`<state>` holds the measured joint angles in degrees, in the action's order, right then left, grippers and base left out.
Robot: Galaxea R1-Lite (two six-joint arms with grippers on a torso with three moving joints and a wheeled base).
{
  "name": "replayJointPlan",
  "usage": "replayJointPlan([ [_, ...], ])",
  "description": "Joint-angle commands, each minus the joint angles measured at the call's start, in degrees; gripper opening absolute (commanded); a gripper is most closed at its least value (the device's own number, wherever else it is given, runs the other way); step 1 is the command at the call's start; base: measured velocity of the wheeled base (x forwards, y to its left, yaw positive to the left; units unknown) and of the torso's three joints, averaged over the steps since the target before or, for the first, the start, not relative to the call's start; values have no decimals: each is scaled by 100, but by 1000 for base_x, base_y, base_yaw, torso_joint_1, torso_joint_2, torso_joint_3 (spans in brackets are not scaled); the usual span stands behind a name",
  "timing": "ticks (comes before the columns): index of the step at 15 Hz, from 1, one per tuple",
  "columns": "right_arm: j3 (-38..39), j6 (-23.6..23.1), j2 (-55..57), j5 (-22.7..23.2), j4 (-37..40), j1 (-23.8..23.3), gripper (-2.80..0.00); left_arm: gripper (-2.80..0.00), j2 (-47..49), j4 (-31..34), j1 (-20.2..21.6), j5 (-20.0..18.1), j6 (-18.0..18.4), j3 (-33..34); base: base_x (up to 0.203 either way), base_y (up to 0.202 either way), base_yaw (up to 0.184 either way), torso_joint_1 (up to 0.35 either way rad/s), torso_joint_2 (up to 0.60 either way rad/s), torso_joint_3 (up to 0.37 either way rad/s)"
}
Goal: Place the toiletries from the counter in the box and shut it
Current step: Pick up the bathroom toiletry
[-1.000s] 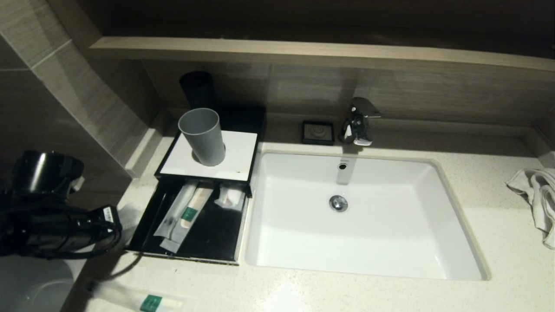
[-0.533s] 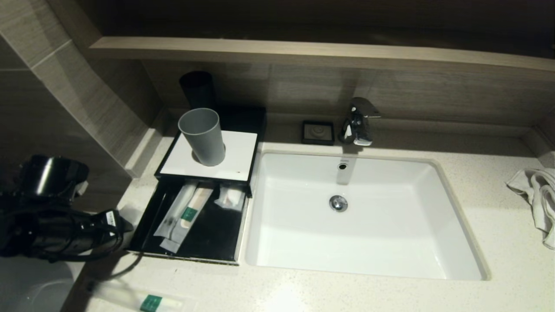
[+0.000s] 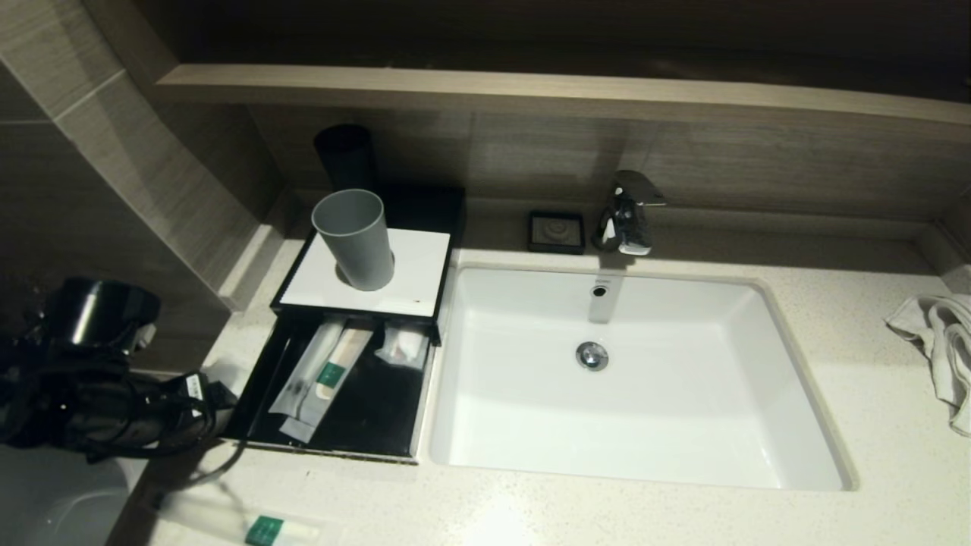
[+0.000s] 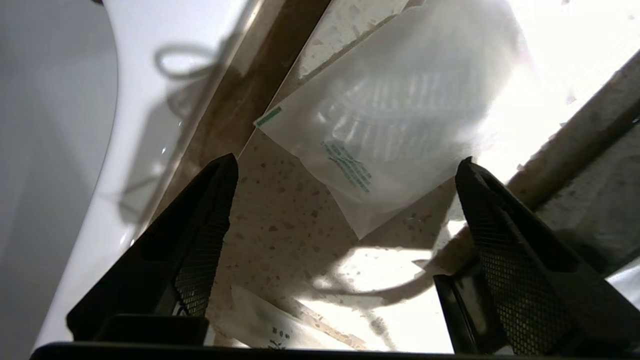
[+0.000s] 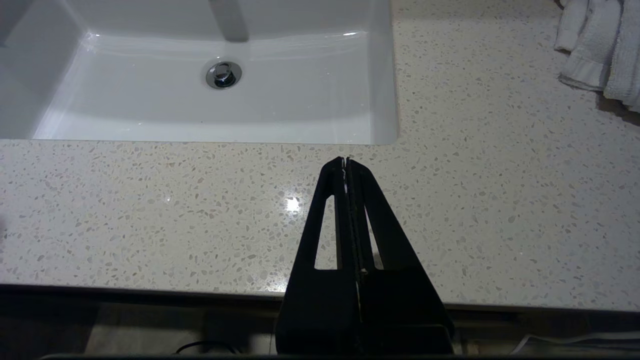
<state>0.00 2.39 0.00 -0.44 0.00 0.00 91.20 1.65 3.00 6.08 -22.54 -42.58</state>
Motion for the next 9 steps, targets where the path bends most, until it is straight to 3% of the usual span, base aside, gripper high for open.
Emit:
replayJointPlan([
  [1,0,7,0,0,0,0,-280,0,80,2,3,-11,-22,4,0,0,0,0,0,0],
  [9,0,-2,0,0,0,0,-280,0,205,-15,8,-19,-49,-22,0,0,0,0,0,0],
])
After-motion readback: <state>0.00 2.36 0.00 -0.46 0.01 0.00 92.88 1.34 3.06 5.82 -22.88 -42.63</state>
